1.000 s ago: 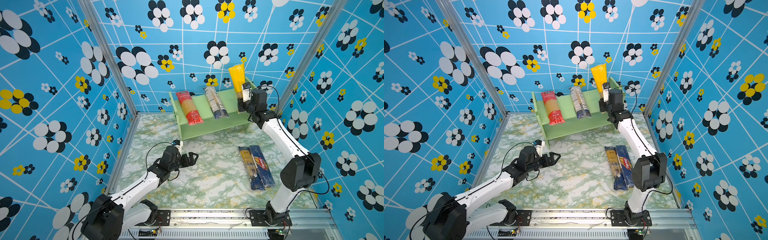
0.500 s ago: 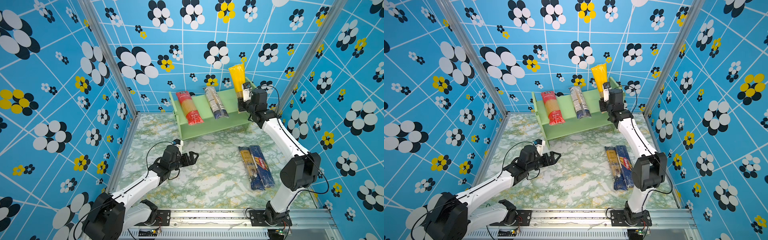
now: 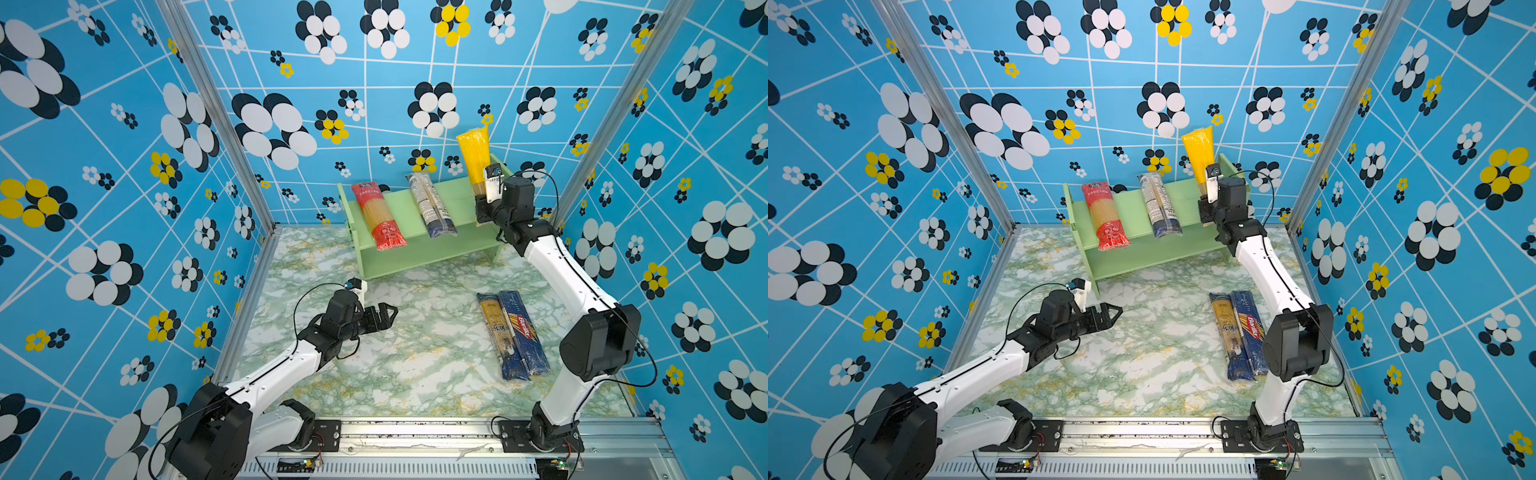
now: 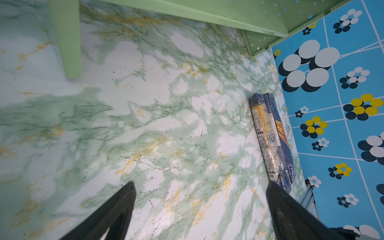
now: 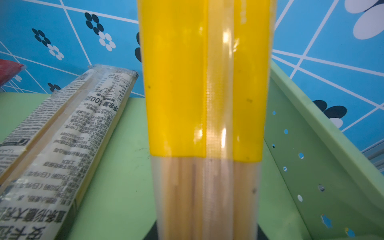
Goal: Arrange pasta packages on shelves
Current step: Place the pasta bag on the shelf.
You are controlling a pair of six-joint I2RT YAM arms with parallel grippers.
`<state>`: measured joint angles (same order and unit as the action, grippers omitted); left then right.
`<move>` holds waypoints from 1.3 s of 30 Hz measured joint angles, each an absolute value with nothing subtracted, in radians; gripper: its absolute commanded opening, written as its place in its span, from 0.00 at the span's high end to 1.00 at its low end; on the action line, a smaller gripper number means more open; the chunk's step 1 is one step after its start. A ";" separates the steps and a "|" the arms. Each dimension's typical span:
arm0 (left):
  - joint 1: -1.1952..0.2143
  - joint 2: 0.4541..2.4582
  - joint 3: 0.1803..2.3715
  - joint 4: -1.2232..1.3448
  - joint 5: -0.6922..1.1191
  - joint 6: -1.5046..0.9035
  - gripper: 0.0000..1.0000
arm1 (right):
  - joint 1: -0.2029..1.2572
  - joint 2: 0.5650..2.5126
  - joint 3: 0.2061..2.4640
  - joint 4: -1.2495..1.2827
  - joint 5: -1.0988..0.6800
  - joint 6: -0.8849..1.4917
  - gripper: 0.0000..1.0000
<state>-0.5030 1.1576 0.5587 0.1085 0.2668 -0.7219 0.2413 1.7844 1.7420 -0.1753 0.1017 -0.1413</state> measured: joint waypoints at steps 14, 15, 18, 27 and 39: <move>-0.501 1.170 0.559 0.113 0.278 -0.722 0.01 | 0.239 1.793 1.748 -0.176 0.099 -0.134 0.81; -0.501 1.170 0.559 0.113 0.278 -0.722 0.01 | 0.239 1.796 1.752 -0.176 0.098 -0.134 0.81; -0.501 1.170 0.559 0.113 0.278 -0.722 0.01 | 0.239 1.802 1.757 -0.176 0.098 -0.134 0.81; -0.501 1.170 0.559 0.113 0.278 -0.722 0.01 | 0.239 1.809 1.762 -0.175 0.098 -0.134 0.79; -0.501 1.168 0.559 0.113 0.277 -0.722 0.01 | 0.239 1.810 1.762 -0.175 0.098 -0.135 0.75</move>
<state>-0.5011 1.1683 0.5594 0.1131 0.2771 -0.7219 0.2386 1.8095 1.7622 -0.1753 0.0978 -0.1349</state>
